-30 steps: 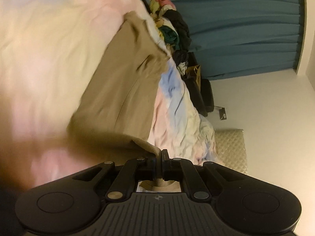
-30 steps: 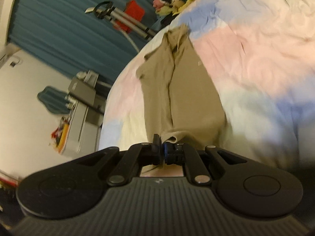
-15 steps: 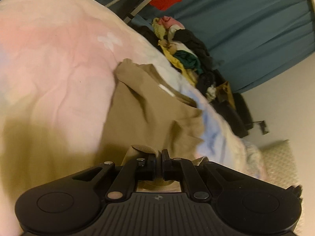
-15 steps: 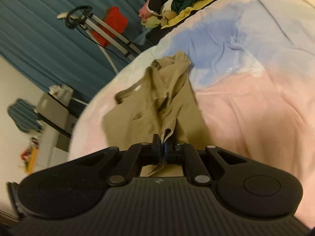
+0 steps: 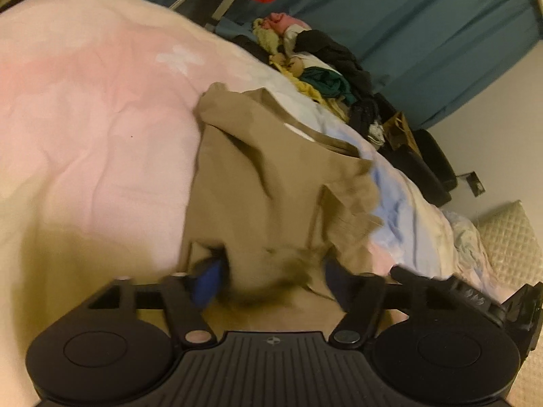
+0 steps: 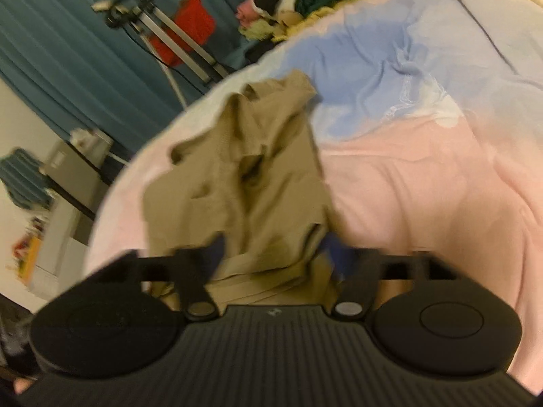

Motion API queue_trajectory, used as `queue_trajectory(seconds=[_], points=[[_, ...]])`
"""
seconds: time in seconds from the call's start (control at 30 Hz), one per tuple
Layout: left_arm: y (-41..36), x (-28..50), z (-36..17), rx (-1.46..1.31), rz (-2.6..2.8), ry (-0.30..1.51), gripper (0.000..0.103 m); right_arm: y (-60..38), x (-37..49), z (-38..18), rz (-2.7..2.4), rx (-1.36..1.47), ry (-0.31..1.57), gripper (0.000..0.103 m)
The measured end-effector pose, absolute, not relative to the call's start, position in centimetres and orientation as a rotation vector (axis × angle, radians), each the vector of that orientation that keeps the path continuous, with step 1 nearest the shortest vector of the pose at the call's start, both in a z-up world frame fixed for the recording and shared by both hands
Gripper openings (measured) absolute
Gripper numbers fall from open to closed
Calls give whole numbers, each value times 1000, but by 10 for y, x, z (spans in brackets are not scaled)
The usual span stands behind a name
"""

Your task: Fold clothes

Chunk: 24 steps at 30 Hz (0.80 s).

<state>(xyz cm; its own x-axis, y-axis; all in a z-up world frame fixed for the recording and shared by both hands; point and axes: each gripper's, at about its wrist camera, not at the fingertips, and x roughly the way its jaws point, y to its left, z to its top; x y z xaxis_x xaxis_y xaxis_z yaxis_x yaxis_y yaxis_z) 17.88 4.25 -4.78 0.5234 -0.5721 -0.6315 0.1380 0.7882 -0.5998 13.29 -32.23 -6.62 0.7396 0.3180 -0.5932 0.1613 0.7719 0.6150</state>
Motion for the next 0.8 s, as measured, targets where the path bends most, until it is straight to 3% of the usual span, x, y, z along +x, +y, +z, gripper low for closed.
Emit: queue_trajectory(seconds=[0.23, 0.57, 0.67, 0.8], points=[[57, 99, -38, -697, -523, 990, 84, -322, 55, -67, 147, 1002, 791, 81], [62, 64, -113, -1005, -385, 1178, 81, -299, 3, -125, 78, 1239, 913, 80], [65, 73, -118, -1026, -350, 1130, 70, -298, 7, -140, 16, 1288, 891, 80], [72, 75, -122, -1054, -281, 1069, 23, -309, 9, -132, -80, 1236, 767, 77]])
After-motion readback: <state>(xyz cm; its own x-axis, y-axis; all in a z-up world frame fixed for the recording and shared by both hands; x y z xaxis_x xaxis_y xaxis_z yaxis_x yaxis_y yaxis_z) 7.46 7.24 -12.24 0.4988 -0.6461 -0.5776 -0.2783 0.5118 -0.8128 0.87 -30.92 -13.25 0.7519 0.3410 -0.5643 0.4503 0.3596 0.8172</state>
